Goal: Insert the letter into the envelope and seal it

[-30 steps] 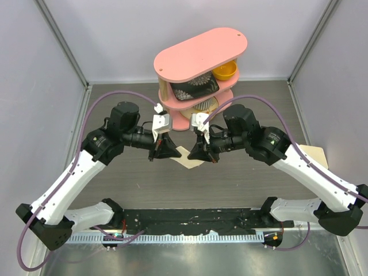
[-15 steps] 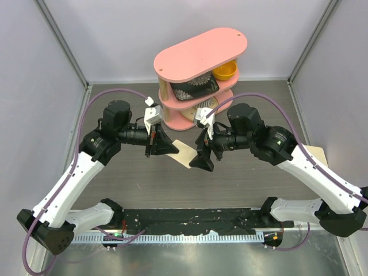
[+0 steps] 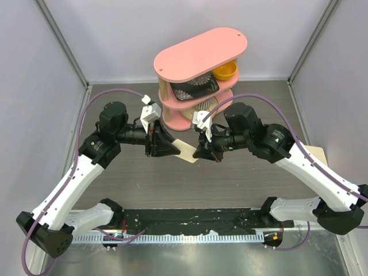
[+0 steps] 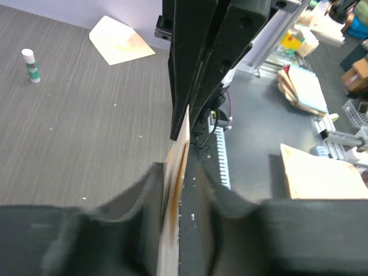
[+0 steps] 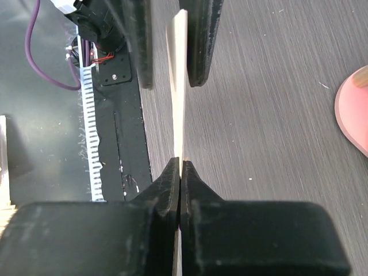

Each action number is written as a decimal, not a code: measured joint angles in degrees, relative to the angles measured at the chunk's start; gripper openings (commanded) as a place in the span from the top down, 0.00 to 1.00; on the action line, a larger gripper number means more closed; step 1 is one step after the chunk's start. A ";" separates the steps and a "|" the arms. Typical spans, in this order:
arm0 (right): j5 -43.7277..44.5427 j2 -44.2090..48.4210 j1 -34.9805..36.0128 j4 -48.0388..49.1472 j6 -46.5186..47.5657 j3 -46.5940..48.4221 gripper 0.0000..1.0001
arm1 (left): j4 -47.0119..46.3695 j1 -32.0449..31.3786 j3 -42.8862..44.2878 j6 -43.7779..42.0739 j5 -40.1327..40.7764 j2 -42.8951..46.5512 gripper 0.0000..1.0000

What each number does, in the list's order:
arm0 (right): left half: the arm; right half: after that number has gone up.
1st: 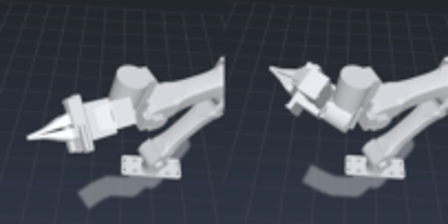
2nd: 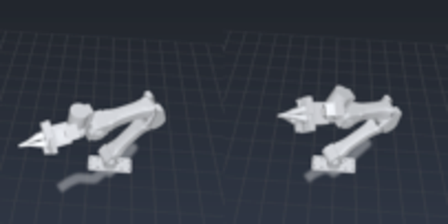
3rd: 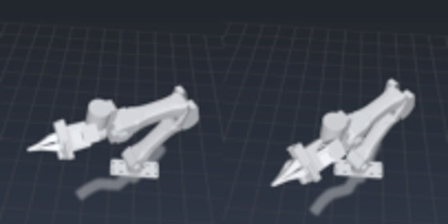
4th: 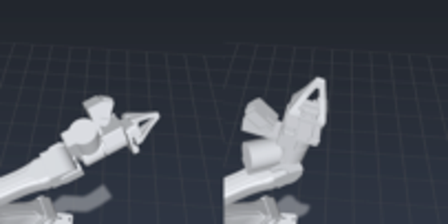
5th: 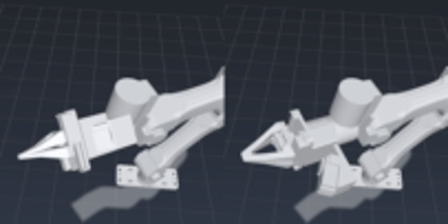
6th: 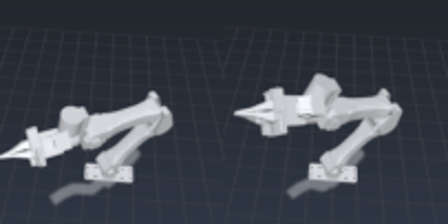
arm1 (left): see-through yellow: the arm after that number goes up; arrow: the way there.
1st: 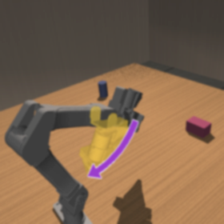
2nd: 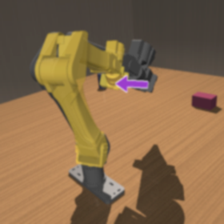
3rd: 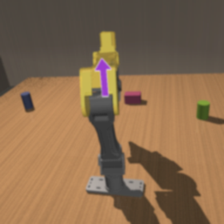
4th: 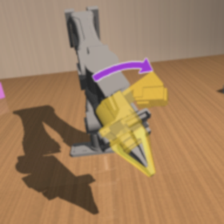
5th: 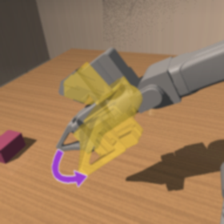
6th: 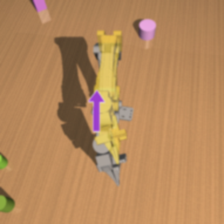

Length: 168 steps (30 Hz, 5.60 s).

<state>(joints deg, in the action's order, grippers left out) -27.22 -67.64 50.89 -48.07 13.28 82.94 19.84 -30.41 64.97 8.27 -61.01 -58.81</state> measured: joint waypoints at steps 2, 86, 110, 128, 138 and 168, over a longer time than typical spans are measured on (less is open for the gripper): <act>0.02 0.09 0.00 0.00 0.07 0.00 0.99 | -0.55 -0.17 -0.02 0.31 0.02 0.20 0.45; -16.33 4.52 -14.47 6.23 -6.05 -1.64 0.30 | -16.50 -3.93 -5.07 13.18 0.00 -3.10 1.00; -12.55 -4.96 -4.63 -11.89 10.49 4.76 0.60 | 21.66 -10.47 5.73 -19.41 5.42 -8.74 1.00; -13.81 -4.37 -9.35 -3.10 -0.61 3.37 0.99 | 4.26 2.03 -2.01 2.64 7.21 0.74 0.27; -18.43 2.34 -16.76 11.67 -14.69 -3.56 0.99 | -5.86 6.82 -6.19 14.53 10.99 8.52 0.28; -23.61 5.14 -16.72 20.50 -21.14 -8.94 0.44 | -7.67 3.56 -3.26 15.08 -1.68 -2.38 1.00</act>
<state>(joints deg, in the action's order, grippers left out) -50.83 -62.50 34.17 -27.57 -7.86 74.00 12.16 -26.85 61.71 23.35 -62.70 -61.19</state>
